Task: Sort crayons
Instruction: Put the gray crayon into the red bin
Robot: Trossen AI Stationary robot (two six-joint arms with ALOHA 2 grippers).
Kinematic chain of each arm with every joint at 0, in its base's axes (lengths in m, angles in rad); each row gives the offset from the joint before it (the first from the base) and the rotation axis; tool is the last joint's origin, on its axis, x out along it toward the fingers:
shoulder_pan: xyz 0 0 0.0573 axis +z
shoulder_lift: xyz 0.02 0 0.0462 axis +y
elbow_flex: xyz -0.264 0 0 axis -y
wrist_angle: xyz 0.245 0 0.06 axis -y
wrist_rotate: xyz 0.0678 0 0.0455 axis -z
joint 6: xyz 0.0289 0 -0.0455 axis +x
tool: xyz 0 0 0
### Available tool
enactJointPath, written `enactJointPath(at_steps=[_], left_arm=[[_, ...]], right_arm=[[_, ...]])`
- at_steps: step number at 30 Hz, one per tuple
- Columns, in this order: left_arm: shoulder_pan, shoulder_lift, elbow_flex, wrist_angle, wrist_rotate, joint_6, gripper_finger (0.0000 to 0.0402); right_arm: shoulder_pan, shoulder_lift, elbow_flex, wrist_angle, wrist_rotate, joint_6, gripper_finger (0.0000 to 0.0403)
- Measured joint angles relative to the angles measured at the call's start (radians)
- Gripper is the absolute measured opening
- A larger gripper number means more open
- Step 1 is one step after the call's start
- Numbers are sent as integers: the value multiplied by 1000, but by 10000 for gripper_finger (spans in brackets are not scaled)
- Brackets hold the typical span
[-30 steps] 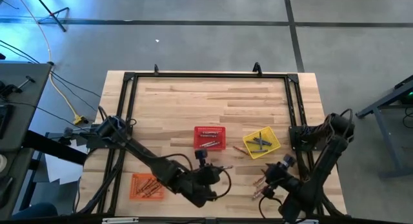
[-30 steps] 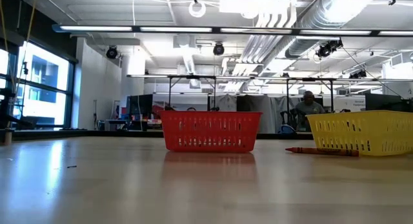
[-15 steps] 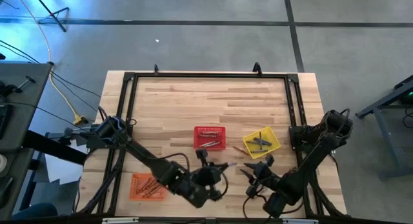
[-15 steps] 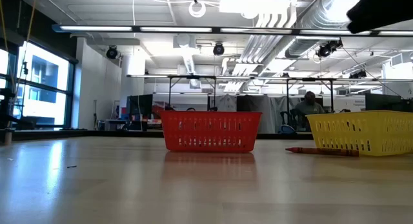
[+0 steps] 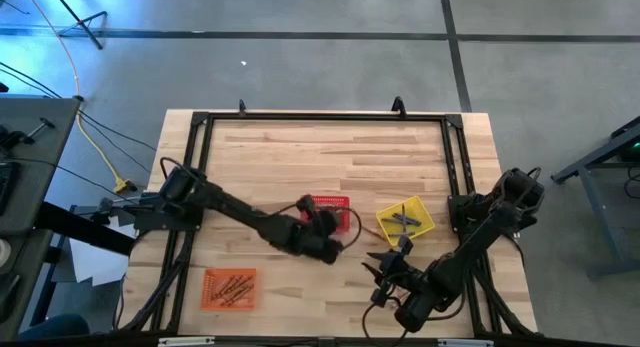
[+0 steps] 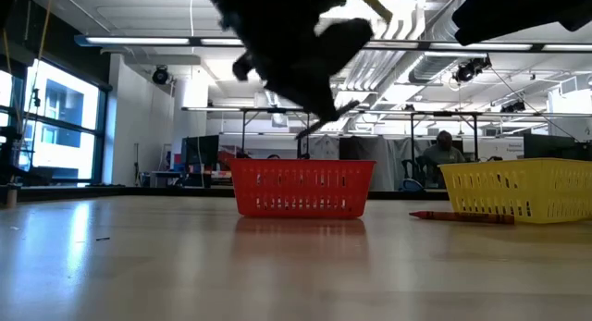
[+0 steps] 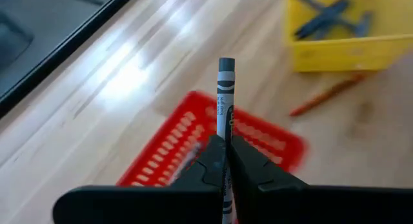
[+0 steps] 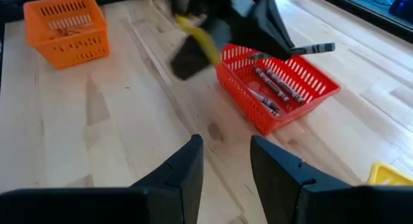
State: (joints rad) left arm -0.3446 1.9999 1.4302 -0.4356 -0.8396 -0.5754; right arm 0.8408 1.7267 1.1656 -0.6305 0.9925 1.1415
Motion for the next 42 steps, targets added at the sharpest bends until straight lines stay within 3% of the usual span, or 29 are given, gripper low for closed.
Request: enactJointPath(at_steps=[7,32,42], left_arm=[[59,0,-84,72,91,-17,0],[69,-1,-93,85,95,70,2],[69,-2,-92,86,96,90,50]], right_arm=[[-17,0,0,-5,-2,-25,121],[-30,0,-2,-26,-36,-25,121],[-30,0,-2,-35,-59,-25,121]])
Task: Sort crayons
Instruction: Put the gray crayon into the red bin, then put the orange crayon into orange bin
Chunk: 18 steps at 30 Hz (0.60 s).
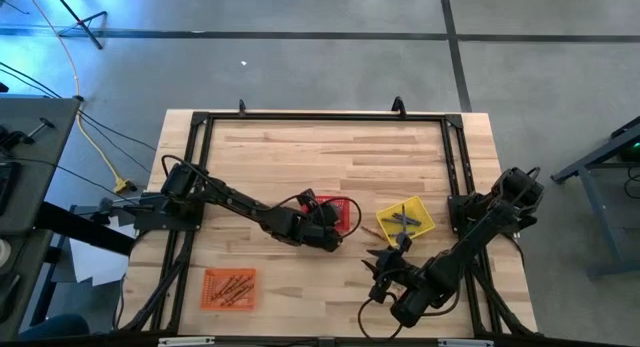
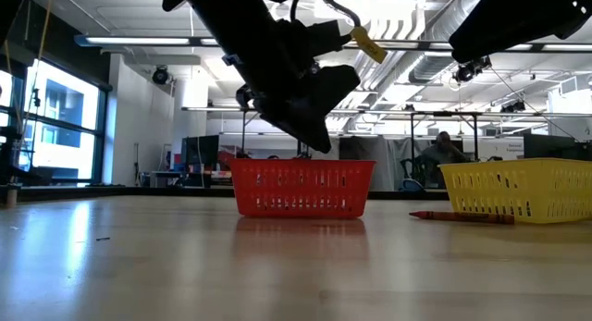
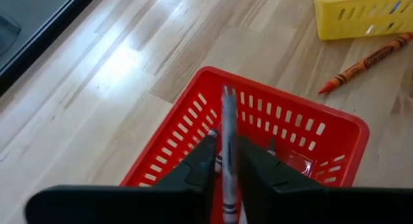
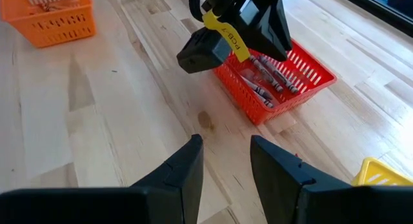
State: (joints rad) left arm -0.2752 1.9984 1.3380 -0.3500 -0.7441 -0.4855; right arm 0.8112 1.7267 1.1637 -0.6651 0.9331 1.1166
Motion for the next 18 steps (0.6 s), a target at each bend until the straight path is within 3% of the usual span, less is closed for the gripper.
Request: enactJointPath(at_steps=[8,18], left_arm=[[0,0,0,4,4,11,87],[-55,0,100,95,158,214,85]], right_arm=[[0,0,0,0,-2,0,121],[0,0,-1,-27,-78,7,121]])
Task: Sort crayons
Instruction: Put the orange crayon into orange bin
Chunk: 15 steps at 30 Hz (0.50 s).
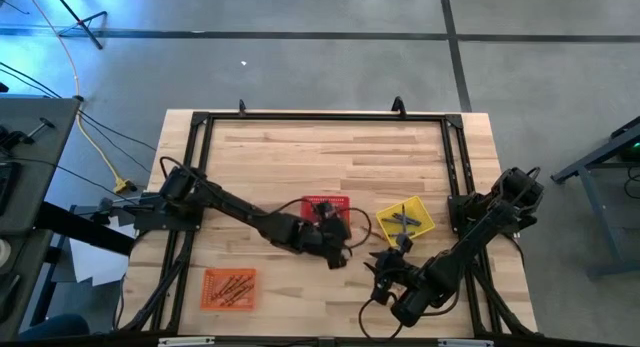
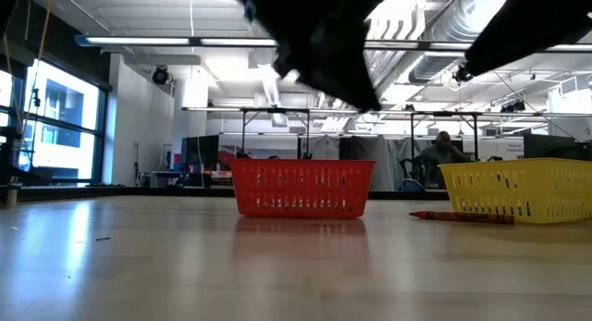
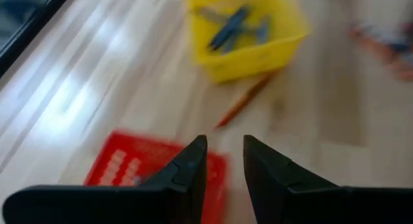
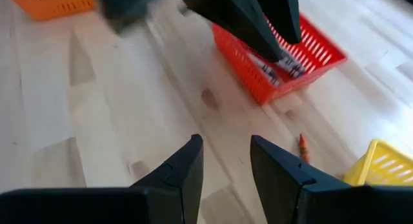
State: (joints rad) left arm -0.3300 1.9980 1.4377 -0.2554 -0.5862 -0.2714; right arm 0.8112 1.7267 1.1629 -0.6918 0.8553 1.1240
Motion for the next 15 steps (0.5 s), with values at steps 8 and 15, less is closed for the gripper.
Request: enactJointPath(at_steps=[8,15], left_arm=[[-97,-1,58,17,170,69,87],[-180,-1,58,37,182,-5,86]], right_arm=[[8,0,0,-1,-278,-5,121],[8,1,0,-66,-657,-11,121]])
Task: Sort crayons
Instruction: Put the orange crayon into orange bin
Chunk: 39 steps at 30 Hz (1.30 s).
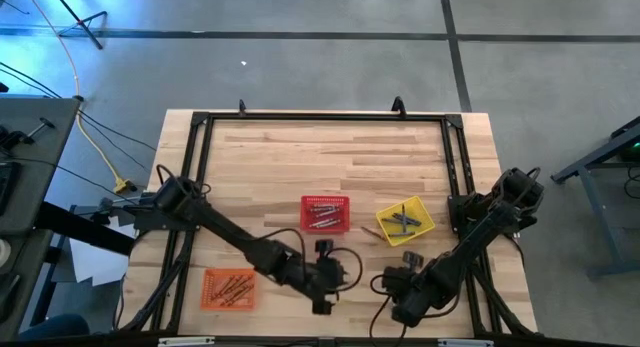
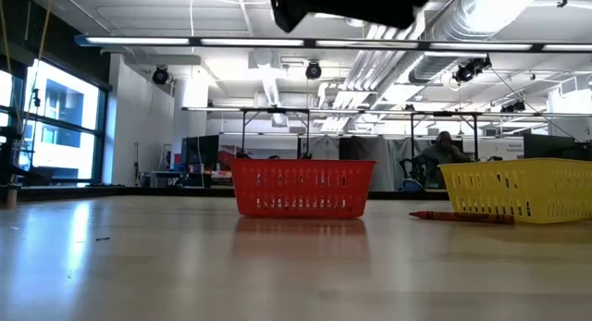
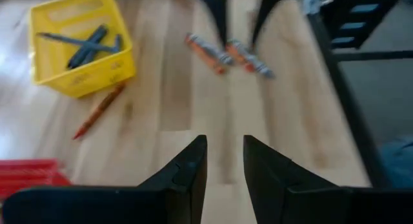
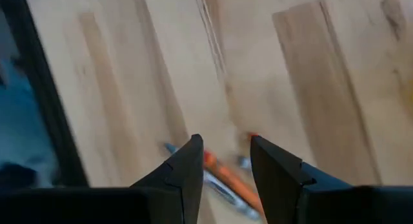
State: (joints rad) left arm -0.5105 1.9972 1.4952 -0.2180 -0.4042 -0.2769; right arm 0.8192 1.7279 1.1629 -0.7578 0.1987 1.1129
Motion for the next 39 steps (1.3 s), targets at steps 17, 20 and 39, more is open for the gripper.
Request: enactJointPath(at_steps=[17,20,39], left_arm=[[-138,1,0,178,-80,18,86],[-153,1,-1,178,-112,23,86],[-166,1,-1,164,-130,45,86]], right_arm=[[0,31,0,-109,47,-754,121],[0,61,0,-125,41,-852,121],[-21,94,0,-129,-28,-826,121]])
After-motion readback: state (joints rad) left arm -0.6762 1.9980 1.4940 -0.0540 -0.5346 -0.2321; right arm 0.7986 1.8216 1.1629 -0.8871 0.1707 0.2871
